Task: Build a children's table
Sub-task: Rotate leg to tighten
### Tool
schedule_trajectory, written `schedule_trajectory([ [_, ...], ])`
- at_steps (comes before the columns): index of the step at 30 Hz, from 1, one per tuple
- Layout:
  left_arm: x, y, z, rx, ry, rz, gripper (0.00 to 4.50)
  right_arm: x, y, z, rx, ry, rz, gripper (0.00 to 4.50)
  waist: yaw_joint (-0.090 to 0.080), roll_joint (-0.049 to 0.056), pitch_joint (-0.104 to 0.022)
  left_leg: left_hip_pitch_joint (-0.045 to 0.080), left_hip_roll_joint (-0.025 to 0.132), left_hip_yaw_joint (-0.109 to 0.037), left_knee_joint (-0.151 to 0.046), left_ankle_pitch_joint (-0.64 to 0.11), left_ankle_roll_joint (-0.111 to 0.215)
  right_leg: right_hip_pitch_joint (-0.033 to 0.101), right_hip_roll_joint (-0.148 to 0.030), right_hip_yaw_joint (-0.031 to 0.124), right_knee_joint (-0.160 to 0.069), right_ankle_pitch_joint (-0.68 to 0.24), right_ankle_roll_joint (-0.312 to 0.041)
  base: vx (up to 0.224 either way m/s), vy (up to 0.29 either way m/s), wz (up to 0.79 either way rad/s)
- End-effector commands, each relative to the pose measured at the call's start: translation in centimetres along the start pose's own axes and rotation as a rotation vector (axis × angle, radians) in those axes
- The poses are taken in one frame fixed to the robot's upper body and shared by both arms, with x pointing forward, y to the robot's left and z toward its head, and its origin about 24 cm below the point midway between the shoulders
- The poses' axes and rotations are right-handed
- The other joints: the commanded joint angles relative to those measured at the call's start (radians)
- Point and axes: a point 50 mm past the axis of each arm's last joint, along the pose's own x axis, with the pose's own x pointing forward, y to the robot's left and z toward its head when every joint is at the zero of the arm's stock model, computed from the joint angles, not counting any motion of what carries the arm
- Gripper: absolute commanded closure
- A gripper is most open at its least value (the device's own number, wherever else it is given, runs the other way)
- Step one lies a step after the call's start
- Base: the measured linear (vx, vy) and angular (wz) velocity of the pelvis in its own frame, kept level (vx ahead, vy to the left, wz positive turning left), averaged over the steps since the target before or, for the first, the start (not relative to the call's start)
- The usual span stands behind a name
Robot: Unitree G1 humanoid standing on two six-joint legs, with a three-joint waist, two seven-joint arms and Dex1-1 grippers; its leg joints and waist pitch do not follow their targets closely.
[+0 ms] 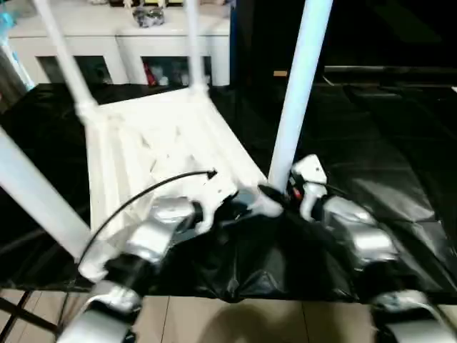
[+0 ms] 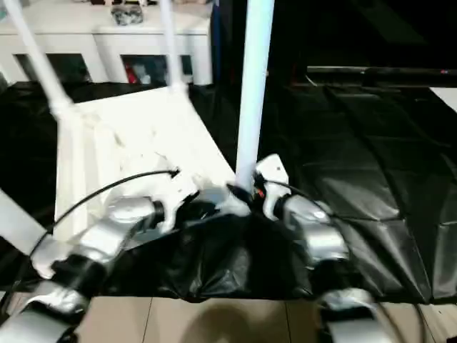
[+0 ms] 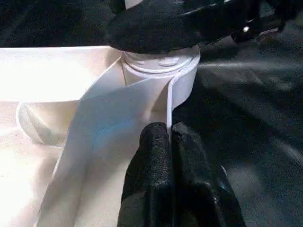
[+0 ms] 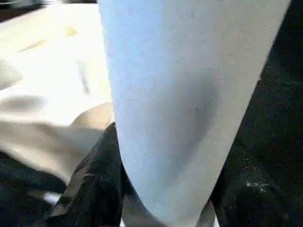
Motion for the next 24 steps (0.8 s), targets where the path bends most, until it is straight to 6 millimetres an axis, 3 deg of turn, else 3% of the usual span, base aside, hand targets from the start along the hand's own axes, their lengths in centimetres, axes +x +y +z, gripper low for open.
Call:
schedule_trajectory([
  [1,1.6,-1.4,3.3,0.047,-0.135,-0.057,4.5,1.3,3.3,-2.3,0.081,0.11,0.079,2.57,0.008,-0.011,-0.062,0.001,0.027,-0.015,-0.075,-0.31,0.03,0.044,-0.049,0.032,-0.082,-0.378,-0.183,0.0,0.0,0.0],
  [4,1.7,-1.8,3.6,0.043,-0.152,-0.074,4.5,1.6,4.3,-2.0,0.063,0.078,0.143,2.57,0.009,-0.013,-0.064,0.001,0.027,-0.01,-0.072,-0.295,0.052,0.046,-0.049,0.033,-0.079,-0.332,-0.203,0.0,0.0,0.0],
  [5,1.6,-1.8,3.6,0.044,-0.153,-0.078,4.5,1.5,4.3,-1.9,0.072,0.067,0.159,2.22,0.009,-0.016,-0.064,0.001,0.027,-0.009,-0.071,-0.293,0.054,0.046,-0.049,0.034,-0.079,-0.329,-0.205,0.0,0.0,0.0],
  [8,1.1,-1.7,3.4,0.055,-0.156,-0.103,4.5,1.1,4.1,-1.7,0.113,0.044,0.198,1.87,0.01,-0.016,-0.062,0.0,0.027,-0.009,-0.072,-0.292,0.064,0.048,-0.051,0.034,-0.081,-0.351,-0.2,0.0,0.0,0.0],
  [13,-0.2,-1.3,2.6,0.071,-0.149,-0.156,4.5,0.0,2.4,-1.4,0.038,0.057,0.237,1.41,0.016,-0.012,-0.065,0.003,0.031,-0.008,-0.071,-0.269,0.071,0.047,-0.05,0.035,-0.075,-0.297,-0.225,0.0,0.0,0.0],
  [18,-1.6,-1.0,1.9,0.099,-0.134,-0.224,4.5,-1.6,0.9,-1.2,-0.031,0.081,0.337,1.41,0.035,-0.013,-0.066,0.003,0.033,-0.007,-0.07,-0.238,0.08,0.053,-0.048,0.035,-0.066,-0.246,-0.234,0.0,0.0,0.0],
  [24,-3.1,-0.6,1.2,0.115,-0.104,-0.289,4.5,-3.6,0.1,-0.9,-0.082,0.104,0.512,1.41,0.049,-0.01,-0.065,0.005,0.037,-0.004,-0.069,-0.229,0.085,0.051,-0.049,0.035,-0.063,-0.231,-0.245,0.0,0.0,0.0],
])
